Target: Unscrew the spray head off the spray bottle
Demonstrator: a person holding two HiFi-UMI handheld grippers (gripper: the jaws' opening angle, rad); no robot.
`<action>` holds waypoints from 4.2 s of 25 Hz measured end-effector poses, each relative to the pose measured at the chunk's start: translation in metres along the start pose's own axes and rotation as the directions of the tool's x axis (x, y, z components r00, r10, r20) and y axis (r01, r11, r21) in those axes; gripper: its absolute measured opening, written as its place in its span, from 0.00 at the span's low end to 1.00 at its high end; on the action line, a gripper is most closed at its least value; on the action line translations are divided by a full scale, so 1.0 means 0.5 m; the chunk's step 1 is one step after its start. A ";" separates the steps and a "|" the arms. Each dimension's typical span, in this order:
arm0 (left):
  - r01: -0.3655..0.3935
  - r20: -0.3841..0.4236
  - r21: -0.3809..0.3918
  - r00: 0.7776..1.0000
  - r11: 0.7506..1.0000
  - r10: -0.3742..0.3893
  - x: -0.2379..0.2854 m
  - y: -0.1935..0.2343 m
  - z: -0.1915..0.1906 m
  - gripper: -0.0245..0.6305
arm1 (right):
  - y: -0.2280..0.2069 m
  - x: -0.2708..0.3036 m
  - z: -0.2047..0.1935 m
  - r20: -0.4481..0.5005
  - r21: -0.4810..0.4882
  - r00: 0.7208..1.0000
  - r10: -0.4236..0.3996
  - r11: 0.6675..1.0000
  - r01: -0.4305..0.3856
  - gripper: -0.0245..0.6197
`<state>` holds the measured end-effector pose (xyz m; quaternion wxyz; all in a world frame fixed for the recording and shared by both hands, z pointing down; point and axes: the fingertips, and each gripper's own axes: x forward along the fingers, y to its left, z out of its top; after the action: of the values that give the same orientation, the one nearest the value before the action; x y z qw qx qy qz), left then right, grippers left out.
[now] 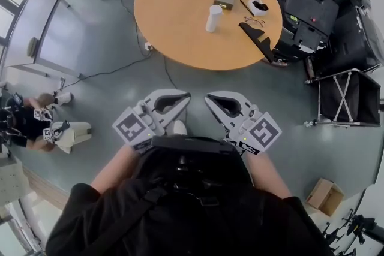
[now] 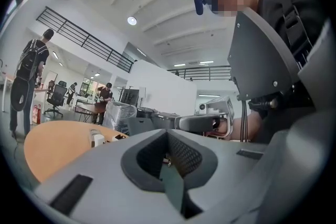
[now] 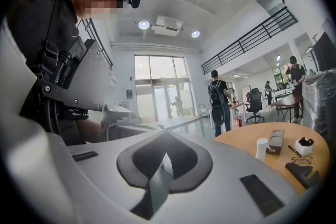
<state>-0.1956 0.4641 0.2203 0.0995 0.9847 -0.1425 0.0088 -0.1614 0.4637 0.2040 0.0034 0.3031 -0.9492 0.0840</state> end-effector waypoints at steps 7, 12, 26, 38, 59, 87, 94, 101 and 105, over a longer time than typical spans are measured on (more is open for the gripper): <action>0.064 0.029 0.002 0.998 0.998 -0.064 -0.063 0.053 0.020 0.04 | 0.014 0.087 0.006 0.000 -0.016 0.999 -0.054 0.998 0.054 0.06; 0.084 0.047 -0.009 0.995 0.996 -0.083 -0.065 0.078 0.026 0.04 | 0.002 0.110 0.012 0.000 -0.018 0.998 -0.059 0.998 0.059 0.06; 0.027 0.046 -0.011 0.999 1.000 -0.026 0.043 0.148 0.021 0.04 | -0.117 0.095 0.007 0.009 0.007 1.000 0.020 1.000 -0.020 0.05; -0.034 0.025 0.001 0.999 0.999 0.034 0.268 0.250 0.056 0.04 | -0.355 0.044 0.041 0.021 0.019 0.995 0.097 0.995 -0.097 0.05; -0.172 -0.032 -0.022 0.985 0.985 0.171 0.568 0.302 0.037 0.04 | -0.643 -0.091 0.040 0.035 0.042 0.976 0.217 0.975 -0.218 0.05; -0.071 -0.063 -0.024 0.996 0.997 0.070 0.557 0.606 -0.009 0.04 | -0.826 0.142 0.012 -0.022 0.060 0.999 0.041 0.997 -0.040 0.05; -0.010 -0.049 -0.033 0.999 0.999 0.009 0.552 0.739 -0.040 0.05 | -0.903 0.242 -0.012 -0.067 0.075 0.998 -0.022 0.997 0.027 0.05; 0.033 -0.109 -0.069 0.993 0.997 -0.041 0.565 0.863 -0.128 0.06 | -0.984 0.322 -0.062 -0.096 0.087 0.989 -0.114 0.989 0.123 0.05; 0.026 -0.133 -0.060 0.991 0.998 -0.034 0.585 0.910 -0.190 0.10 | -1.021 0.344 -0.102 -0.098 0.088 0.985 -0.139 0.985 0.147 0.05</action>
<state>-0.0424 -0.0264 0.4149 0.1378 0.9806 -0.1208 0.0693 -0.0103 -0.0363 0.3446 0.0386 0.3662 -0.9188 0.1421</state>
